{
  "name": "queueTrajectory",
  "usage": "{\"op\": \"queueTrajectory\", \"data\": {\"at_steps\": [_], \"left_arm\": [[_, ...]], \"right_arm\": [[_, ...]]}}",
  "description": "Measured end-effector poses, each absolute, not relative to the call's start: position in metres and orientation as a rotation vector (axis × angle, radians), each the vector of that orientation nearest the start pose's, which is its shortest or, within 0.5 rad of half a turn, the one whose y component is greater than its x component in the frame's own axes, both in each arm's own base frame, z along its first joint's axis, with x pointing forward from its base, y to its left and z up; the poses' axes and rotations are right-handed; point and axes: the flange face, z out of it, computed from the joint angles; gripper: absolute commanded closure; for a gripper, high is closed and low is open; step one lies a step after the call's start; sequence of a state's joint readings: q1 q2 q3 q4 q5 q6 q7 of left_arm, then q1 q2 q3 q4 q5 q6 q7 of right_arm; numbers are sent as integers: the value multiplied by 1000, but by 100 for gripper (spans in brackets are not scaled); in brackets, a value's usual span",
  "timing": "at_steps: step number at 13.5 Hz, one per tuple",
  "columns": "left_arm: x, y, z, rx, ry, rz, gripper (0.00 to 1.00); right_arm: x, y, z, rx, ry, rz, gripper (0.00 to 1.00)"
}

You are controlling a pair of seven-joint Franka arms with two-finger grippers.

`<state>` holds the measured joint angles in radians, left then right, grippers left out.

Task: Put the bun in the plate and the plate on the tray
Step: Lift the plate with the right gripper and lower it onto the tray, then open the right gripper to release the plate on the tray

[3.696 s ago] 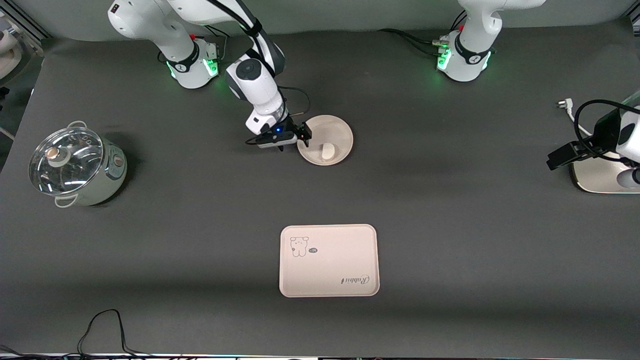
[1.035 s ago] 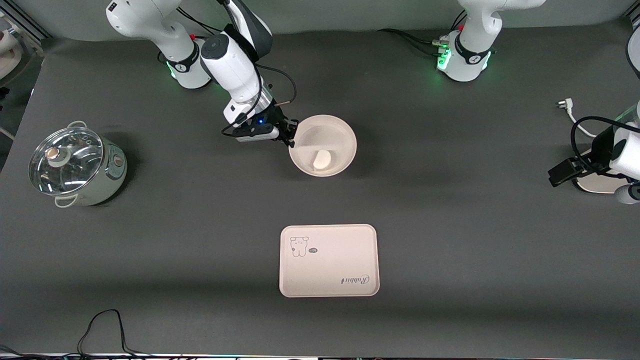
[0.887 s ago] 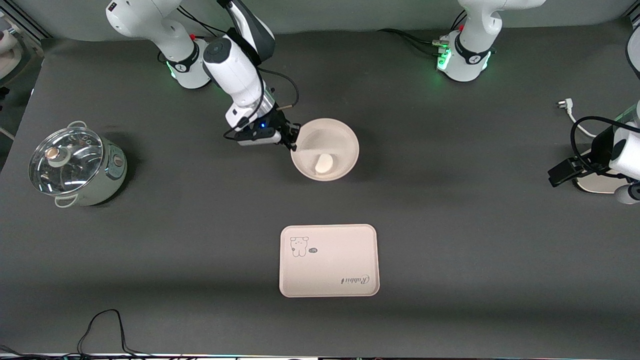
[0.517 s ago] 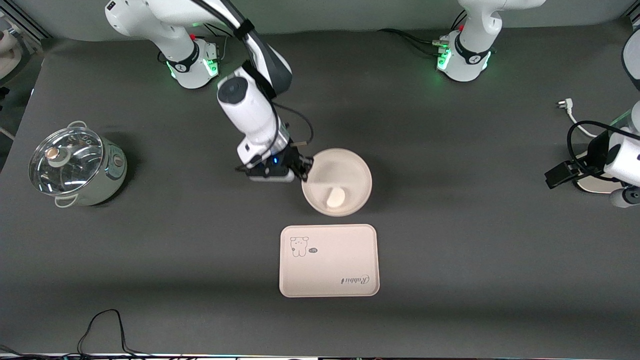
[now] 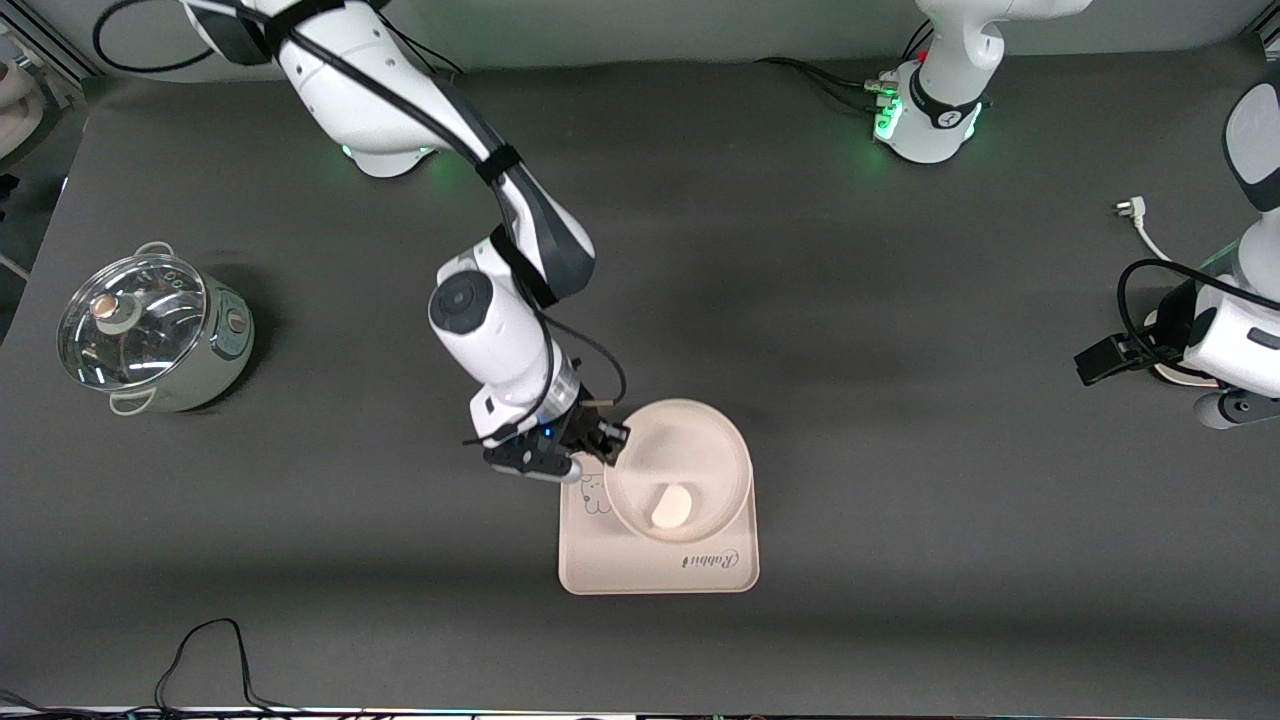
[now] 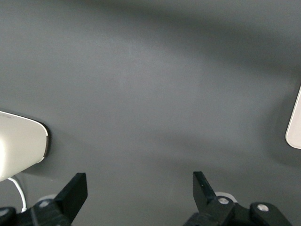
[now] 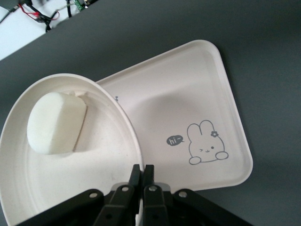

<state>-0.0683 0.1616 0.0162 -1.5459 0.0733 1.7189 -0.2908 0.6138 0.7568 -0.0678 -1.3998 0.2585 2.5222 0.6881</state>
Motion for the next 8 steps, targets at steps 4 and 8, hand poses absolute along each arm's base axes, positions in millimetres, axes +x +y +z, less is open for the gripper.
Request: {"op": "queueTrajectory", "data": {"at_steps": [4, 8], "left_arm": [[614, -27, 553, -3050, -346, -31, 0], [616, -30, 545, -3050, -340, -15, 0]], "right_arm": [[650, 403, 243, -2779, 395, -335, 100], [649, 399, 192, -2787, 404, -359, 100]]}}
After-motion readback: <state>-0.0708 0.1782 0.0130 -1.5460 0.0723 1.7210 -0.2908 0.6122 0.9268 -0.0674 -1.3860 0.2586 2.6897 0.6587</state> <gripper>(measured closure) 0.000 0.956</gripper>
